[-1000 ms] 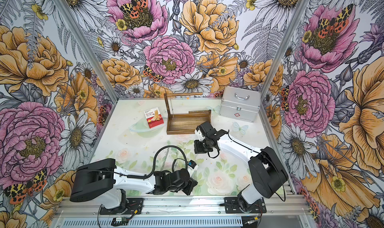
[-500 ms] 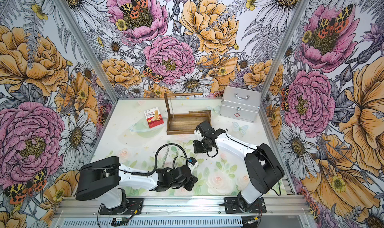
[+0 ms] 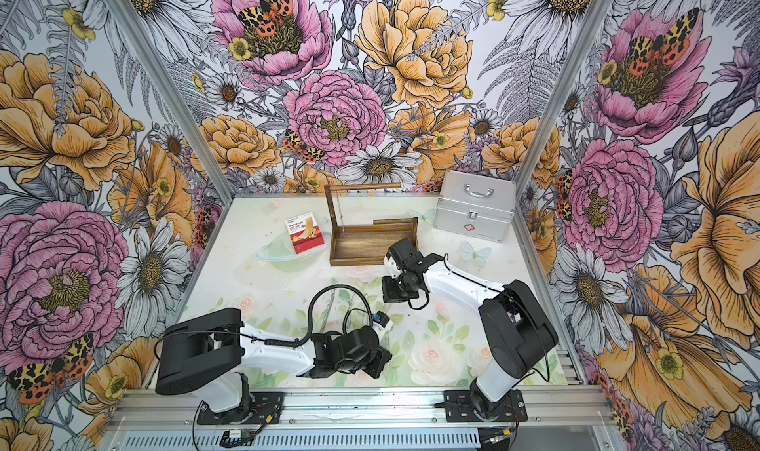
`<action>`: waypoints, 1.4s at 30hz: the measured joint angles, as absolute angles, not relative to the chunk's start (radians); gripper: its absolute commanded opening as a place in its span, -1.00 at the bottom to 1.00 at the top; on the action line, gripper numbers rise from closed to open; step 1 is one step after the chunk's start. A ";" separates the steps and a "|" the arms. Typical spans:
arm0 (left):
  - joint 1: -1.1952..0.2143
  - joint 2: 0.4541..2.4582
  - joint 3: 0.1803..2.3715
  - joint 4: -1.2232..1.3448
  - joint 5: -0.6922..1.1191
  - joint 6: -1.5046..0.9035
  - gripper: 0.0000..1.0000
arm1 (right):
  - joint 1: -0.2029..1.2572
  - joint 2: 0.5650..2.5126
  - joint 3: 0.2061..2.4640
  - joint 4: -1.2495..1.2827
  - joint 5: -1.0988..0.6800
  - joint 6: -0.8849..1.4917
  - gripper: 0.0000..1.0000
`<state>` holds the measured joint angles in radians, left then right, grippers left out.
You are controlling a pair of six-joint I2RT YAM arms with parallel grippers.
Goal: Take the necklace off the jewelry display stand
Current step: Place the necklace at the center of the board.
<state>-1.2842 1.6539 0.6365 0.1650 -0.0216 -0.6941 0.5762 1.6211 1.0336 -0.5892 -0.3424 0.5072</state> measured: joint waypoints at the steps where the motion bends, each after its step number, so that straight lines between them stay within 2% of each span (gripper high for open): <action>1: -1.284 1.654 0.635 0.166 -0.019 -0.700 -1.00 | 0.575 1.624 1.036 -0.590 -0.341 0.508 -1.00; 42: -1.277 1.613 0.568 0.214 -0.011 -0.733 -1.00 | 0.568 1.855 1.198 -0.631 -0.253 0.525 -1.00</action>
